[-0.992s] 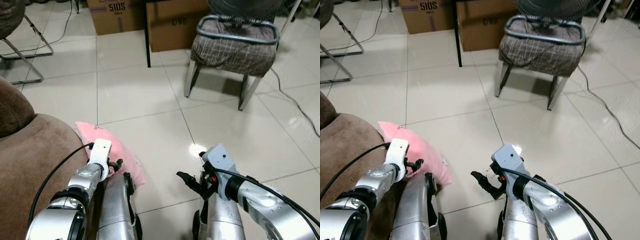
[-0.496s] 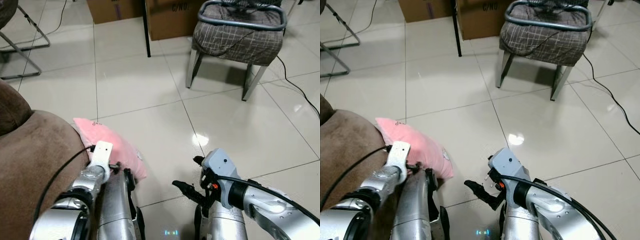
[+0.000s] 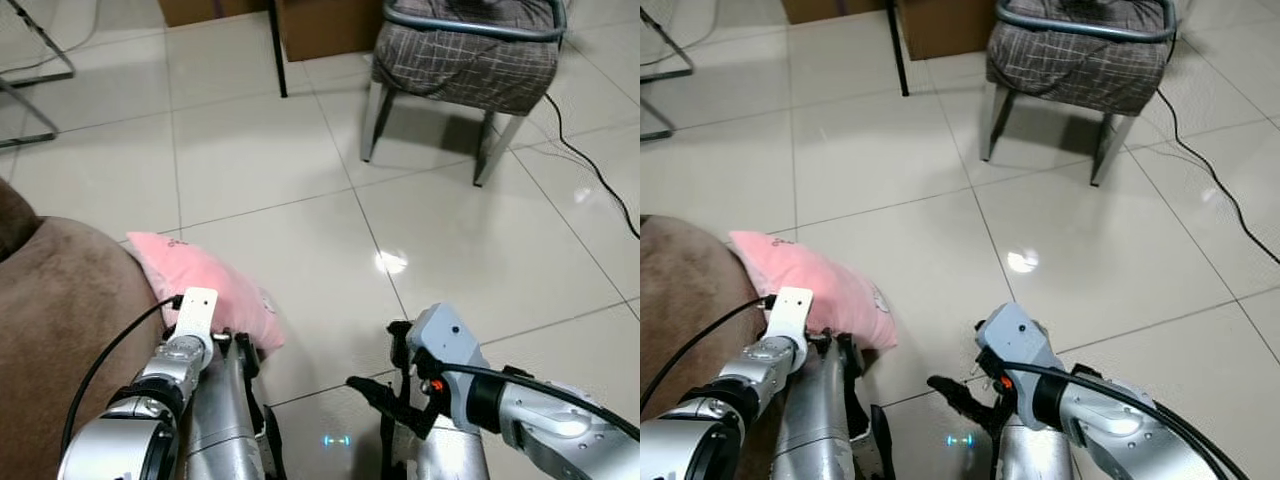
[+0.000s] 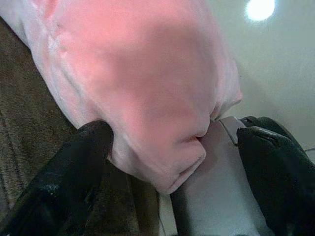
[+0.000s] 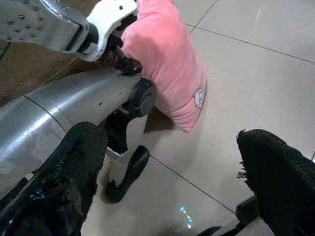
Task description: Move the pillow to the sofa from floor
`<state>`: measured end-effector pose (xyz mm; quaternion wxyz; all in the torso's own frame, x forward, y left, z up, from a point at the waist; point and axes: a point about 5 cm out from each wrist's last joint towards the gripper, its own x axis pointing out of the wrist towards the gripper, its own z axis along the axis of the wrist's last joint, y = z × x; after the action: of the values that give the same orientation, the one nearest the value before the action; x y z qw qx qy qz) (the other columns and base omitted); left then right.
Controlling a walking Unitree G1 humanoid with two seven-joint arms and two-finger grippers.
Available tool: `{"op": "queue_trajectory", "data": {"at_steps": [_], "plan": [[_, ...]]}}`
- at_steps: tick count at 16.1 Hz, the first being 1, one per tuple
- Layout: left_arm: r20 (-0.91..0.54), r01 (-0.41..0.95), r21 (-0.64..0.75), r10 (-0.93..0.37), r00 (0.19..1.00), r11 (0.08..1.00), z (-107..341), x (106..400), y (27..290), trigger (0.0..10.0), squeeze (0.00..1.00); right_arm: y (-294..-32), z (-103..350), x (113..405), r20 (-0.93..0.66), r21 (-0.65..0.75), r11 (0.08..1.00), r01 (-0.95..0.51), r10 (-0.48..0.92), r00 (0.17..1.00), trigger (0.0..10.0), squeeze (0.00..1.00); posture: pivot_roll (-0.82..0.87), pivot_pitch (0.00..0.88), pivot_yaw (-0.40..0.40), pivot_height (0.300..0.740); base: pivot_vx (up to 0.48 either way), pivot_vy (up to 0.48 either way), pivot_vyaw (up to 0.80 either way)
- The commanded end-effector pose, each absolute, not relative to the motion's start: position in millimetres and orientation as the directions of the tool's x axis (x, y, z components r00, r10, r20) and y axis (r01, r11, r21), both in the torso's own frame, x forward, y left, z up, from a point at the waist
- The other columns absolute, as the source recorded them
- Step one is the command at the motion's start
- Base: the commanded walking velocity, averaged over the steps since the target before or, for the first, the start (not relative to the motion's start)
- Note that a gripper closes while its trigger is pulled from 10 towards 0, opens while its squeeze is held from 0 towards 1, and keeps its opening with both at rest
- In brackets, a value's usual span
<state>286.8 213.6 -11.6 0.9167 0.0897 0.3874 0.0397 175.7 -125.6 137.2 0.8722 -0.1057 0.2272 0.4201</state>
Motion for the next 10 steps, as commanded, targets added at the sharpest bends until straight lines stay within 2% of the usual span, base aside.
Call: {"op": "queue_trajectory", "data": {"at_steps": [1,2,3,10], "plan": [[-0.727,-0.035,0.154,0.137,0.673,0.987,-20.9,276.5,214.0,4.6,0.00,-124.4,140.7,170.1,-0.488,0.025,0.603,-0.797,0.704,0.517,10.0,0.00,-0.16,0.252,0.057,0.527,0.000,0.000,0.00],[-0.720,-0.024,0.163,0.136,0.681,0.986,-20.8,276.7,213.2,1.2,0.00,-124.1,141.6,168.3,-0.489,0.028,0.600,-0.800,0.706,0.513,10.0,0.00,-0.17,0.247,0.052,0.527,0.000,0.000,0.00],[-0.718,-0.021,0.172,0.140,0.682,0.985,-21.7,275.8,212.5,0.0,0.00,-124.4,142.1,166.9,-0.492,0.030,0.598,-0.801,0.706,0.509,10.0,0.00,-0.16,0.244,0.051,0.527,0.000,0.000,0.00],[-0.695,0.004,0.149,0.102,0.711,0.989,-20.4,278.1,207.5,0.0,0.00,-117.8,146.1,164.3,-0.465,0.073,0.568,-0.820,0.746,0.476,10.0,0.00,-0.16,0.232,0.042,0.527,0.000,0.000,0.00]]}}
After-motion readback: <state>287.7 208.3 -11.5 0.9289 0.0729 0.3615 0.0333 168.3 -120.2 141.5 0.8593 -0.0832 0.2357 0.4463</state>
